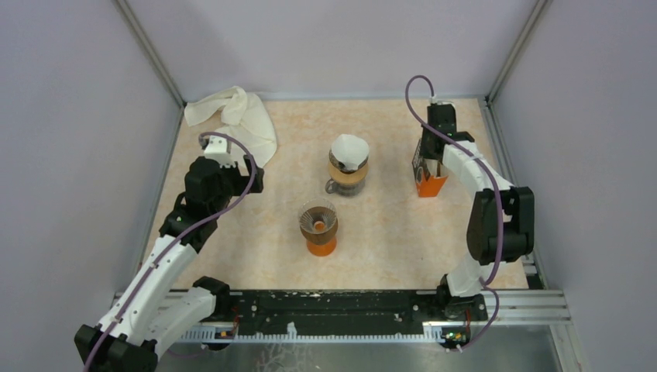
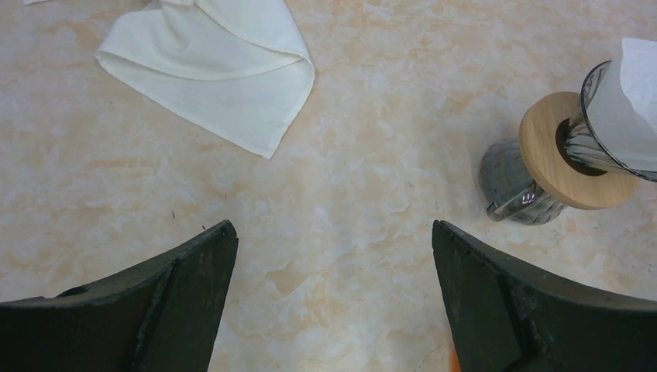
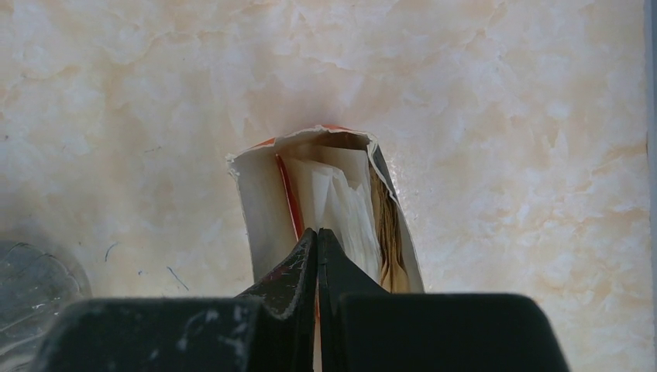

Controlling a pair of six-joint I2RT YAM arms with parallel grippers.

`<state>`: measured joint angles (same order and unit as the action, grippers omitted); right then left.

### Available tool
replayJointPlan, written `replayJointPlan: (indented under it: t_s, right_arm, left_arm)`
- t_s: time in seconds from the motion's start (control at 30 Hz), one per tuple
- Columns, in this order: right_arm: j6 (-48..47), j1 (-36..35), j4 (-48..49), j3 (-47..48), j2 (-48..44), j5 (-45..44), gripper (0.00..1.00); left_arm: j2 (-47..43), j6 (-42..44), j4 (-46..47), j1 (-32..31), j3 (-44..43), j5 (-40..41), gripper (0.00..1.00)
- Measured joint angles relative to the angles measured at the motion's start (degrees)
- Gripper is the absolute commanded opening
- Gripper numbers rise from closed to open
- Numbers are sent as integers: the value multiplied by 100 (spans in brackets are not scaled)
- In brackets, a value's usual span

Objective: Place the coffee filter in the dripper
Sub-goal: Pick up the coffee filter from the coffee filter holder.

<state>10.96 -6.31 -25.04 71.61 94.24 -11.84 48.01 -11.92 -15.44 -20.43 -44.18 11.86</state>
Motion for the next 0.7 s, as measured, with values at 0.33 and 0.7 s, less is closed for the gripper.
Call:
replayJointPlan:
  t_s: [0.33, 0.7]
  right_arm:
    - [-33, 0, -133, 0, -560, 83, 0]
    - [-31, 2, -133, 0, -1058, 125, 0]
  left_arm:
    - [0, 0, 2, 9, 0, -278, 100]
    - [0, 57, 7, 24, 2, -826, 100]
